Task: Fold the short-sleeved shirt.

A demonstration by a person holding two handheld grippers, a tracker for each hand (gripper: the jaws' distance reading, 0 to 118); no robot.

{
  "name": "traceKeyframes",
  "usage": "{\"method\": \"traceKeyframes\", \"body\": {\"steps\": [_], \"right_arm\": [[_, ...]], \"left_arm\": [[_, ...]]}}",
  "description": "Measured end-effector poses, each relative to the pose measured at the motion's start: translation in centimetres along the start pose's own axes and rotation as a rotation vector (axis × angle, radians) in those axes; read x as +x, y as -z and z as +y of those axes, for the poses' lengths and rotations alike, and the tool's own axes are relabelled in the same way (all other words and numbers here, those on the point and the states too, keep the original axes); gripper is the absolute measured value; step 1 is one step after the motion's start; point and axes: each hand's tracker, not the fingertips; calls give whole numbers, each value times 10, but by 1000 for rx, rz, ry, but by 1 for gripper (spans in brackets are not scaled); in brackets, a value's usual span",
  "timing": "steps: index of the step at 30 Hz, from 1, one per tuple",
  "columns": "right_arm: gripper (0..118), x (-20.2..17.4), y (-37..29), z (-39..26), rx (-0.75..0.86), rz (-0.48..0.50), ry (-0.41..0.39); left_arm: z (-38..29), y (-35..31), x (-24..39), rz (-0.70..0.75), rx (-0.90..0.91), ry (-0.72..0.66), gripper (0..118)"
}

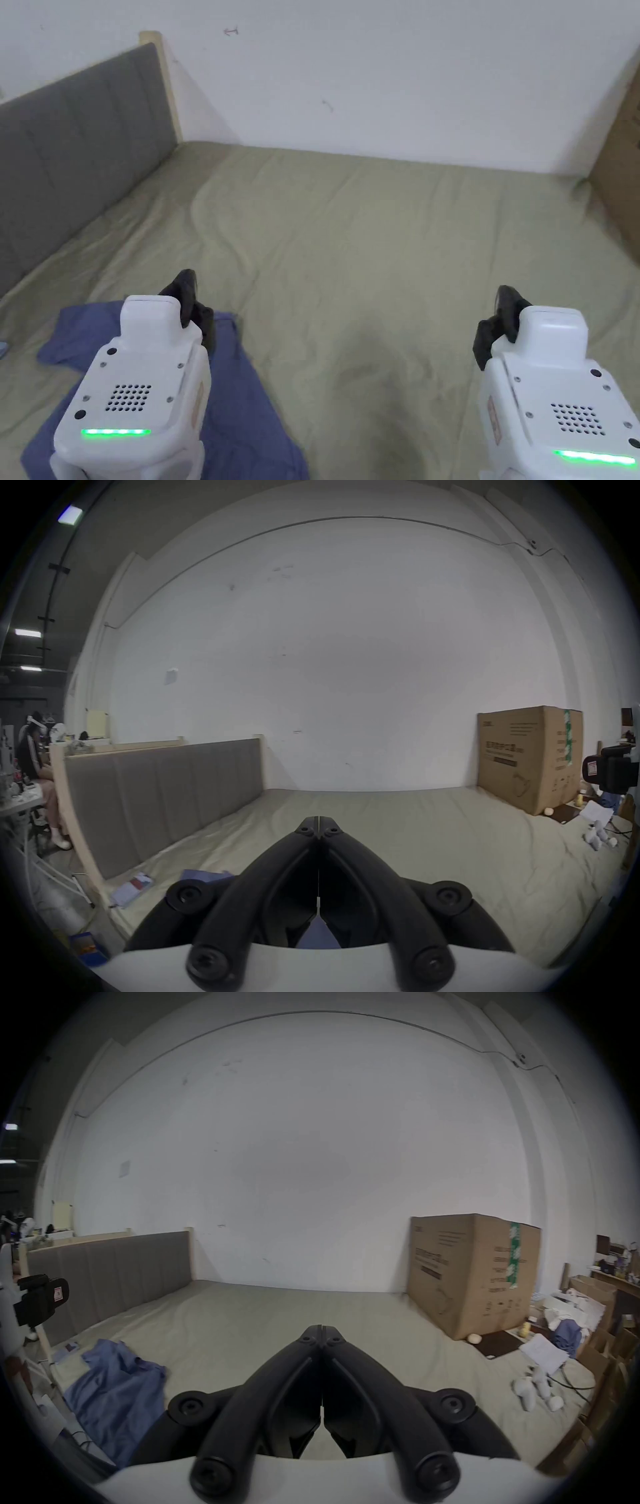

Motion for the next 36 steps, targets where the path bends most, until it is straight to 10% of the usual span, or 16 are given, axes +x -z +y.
{"method": "traceKeyframes", "body": {"steps": [14, 26, 28, 31, 36], "right_arm": [[0, -133, 9, 5, 1, 341, 13], [0, -132, 14, -1, -19, 356, -18], [0, -122, 17, -1, -20, 332, -29], [0, -103, 21, -2, -21, 284, -43], [0, -74, 28, -4, -37, 205, -67]], "left_arm": [[-3, -73, -144, 360, -46, 35, 0], [-21, -47, -156, 320, -185, -31, 1], [-28, -27, -150, 296, -251, -66, 19], [-44, 11, -138, 243, -389, -135, 110], [-90, 65, -111, 162, -596, -173, 114]]}}
